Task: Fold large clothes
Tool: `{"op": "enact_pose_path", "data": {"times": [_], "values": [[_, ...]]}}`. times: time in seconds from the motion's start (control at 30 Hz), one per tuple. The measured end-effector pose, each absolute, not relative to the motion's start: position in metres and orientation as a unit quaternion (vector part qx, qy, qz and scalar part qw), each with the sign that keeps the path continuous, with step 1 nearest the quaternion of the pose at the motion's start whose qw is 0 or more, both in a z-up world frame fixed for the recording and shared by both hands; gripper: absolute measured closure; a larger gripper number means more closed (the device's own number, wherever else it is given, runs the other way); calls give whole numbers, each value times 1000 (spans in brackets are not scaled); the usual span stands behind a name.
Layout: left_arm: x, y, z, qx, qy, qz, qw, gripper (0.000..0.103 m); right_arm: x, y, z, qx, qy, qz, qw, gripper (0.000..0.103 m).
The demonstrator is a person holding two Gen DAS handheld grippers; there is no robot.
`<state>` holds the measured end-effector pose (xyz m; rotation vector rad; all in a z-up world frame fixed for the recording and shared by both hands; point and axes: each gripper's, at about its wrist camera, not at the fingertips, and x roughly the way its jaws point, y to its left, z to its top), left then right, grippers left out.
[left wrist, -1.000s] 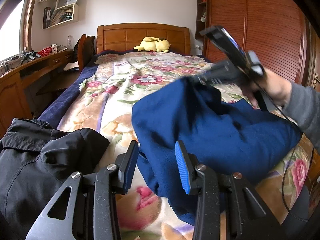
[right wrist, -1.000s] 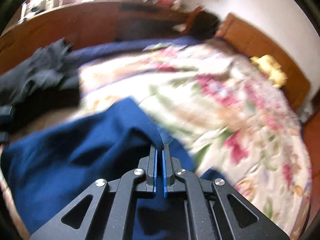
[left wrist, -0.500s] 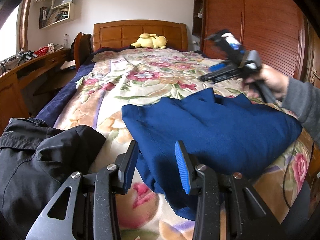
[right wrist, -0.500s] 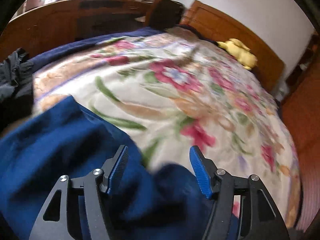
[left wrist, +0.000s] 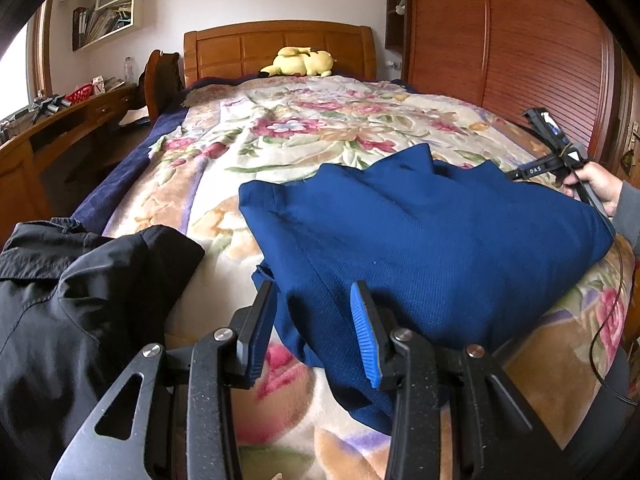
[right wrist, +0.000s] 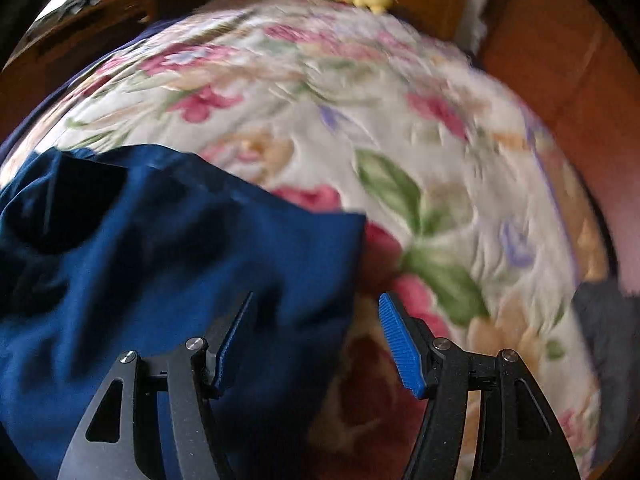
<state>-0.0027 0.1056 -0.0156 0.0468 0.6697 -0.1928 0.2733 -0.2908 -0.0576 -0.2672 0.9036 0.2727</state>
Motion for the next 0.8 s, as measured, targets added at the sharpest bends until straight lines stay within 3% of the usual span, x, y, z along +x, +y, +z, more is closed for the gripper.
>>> {"op": "enact_pose_path", "data": {"times": [0.2, 0.3, 0.37, 0.53, 0.63, 0.8], "values": [[-4, 105, -20, 22, 332, -93, 939, 64, 318, -299, -76, -61, 452, 175, 873, 42], [-3, 107, -22, 17, 332, -97, 938, 64, 319, -301, -78, -66, 437, 178, 880, 91], [-2, 107, -21, 15, 332, -100, 938, 64, 315, -300, -73, -73, 413, 180, 890, 98], [-3, 108, -18, 12, 329, -103, 939, 63, 292, -322, -39, -73, 333, 93, 936, 101], [-6, 109, -14, 11, 326, -104, 940, 63, 307, -325, -51, -85, 368, 80, 923, 101], [-16, 110, -8, 5, 326, -109, 939, 63, 297, -332, -40, -66, 353, 83, 930, 100]]}}
